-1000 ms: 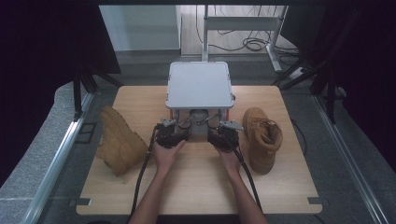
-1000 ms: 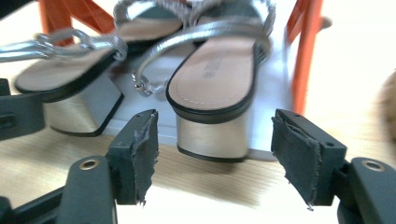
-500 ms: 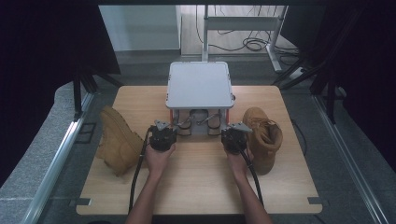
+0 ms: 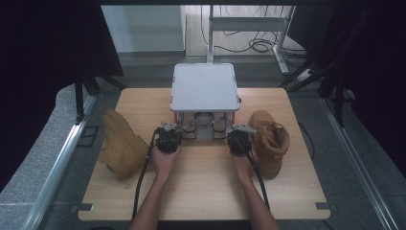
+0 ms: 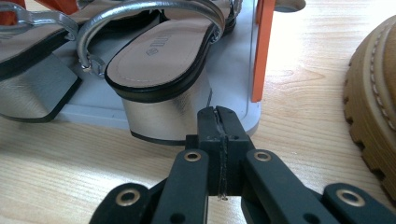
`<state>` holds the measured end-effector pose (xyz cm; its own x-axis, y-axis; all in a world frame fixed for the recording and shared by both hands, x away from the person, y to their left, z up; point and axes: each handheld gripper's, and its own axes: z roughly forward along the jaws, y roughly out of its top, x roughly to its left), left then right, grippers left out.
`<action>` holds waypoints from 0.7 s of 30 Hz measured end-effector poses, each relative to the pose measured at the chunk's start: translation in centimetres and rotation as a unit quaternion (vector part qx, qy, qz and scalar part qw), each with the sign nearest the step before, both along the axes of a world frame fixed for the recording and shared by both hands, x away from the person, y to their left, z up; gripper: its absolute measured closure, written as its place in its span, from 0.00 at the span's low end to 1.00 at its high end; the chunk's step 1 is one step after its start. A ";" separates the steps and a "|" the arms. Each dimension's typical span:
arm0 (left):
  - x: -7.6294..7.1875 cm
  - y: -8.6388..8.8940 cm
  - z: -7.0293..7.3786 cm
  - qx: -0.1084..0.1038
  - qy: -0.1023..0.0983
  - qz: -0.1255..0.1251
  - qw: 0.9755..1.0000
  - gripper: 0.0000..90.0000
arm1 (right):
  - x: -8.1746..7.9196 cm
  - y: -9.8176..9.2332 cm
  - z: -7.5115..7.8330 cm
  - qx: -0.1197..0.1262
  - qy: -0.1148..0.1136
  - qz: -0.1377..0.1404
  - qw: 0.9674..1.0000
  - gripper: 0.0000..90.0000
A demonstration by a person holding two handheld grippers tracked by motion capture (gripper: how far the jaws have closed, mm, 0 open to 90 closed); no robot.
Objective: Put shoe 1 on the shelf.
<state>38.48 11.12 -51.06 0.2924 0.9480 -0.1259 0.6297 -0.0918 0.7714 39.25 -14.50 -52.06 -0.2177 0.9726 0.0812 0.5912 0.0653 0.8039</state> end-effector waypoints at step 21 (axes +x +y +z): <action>1.0 -1.6 -0.9 0.001 0.001 0.000 1.000 0.99 | 0.7 1.4 -0.6 0.005 -0.001 0.006 1.000 0.99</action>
<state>39.47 9.49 -51.96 0.2924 0.9482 -0.1244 0.6316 -0.0938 0.7696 39.96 -13.12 -52.65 -0.2297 0.9691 0.0901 0.5881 0.0645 0.8062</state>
